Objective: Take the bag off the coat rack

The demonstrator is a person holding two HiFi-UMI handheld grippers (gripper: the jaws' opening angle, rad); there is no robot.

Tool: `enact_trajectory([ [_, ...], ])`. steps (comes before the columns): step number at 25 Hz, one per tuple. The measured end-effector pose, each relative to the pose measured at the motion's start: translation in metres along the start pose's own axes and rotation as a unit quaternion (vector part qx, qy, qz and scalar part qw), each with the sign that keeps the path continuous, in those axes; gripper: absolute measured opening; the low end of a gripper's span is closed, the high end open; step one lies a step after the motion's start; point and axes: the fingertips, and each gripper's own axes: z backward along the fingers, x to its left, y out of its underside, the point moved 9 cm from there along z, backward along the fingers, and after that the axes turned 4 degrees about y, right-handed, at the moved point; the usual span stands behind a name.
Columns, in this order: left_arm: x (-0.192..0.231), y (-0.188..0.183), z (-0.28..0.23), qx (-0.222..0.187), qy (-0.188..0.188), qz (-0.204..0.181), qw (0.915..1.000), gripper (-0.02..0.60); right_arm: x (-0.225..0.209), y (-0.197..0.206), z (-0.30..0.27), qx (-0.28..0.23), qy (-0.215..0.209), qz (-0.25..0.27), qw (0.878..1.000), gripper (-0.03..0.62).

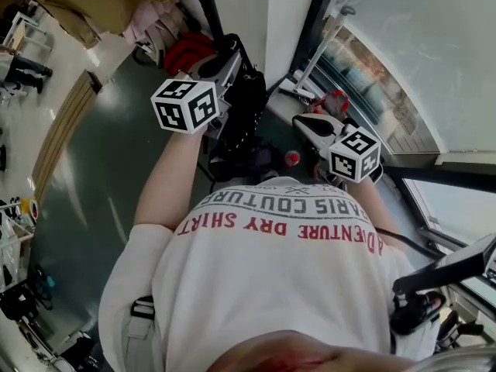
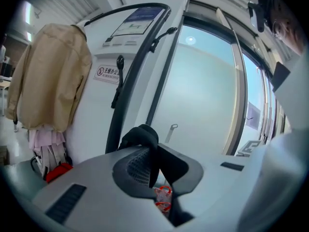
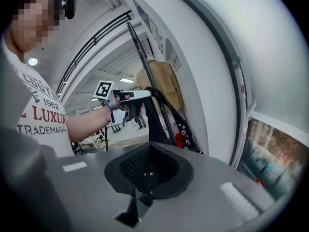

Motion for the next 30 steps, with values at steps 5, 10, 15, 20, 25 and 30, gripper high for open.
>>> enact_trajectory([
  [5, -0.034, -0.018, 0.025, -0.007, 0.032, -0.036, 0.9988, 0.018, 0.014, 0.000, 0.008, -0.014, 0.002, 0.006, 1.000, 0.002],
  [10, -0.069, -0.021, 0.051, -0.006, 0.064, -0.058, 0.9962, 0.018, 0.029, -0.006, 0.015, -0.027, 0.003, 0.013, 1.000, 0.002],
  [15, -0.077, -0.011, 0.079, -0.006, 0.066, -0.034, 0.9972, 0.018, 0.046, -0.005, 0.022, -0.042, 0.009, 0.020, 0.999, 0.002],
  [20, -0.081, 0.015, 0.099, 0.006, 0.062, -0.010, 0.9980, 0.018, 0.062, -0.001, 0.034, -0.049, 0.029, 0.027, 0.998, 0.002],
  [25, -0.094, 0.044, 0.120, 0.022, 0.066, 0.001, 0.9976, 0.018, 0.075, 0.002, 0.051, -0.068, 0.047, 0.026, 0.996, 0.002],
  [30, -0.116, 0.070, 0.151, 0.031, 0.071, -0.004, 0.9970, 0.018, 0.098, 0.018, 0.065, -0.084, 0.056, 0.032, 0.994, 0.002],
])
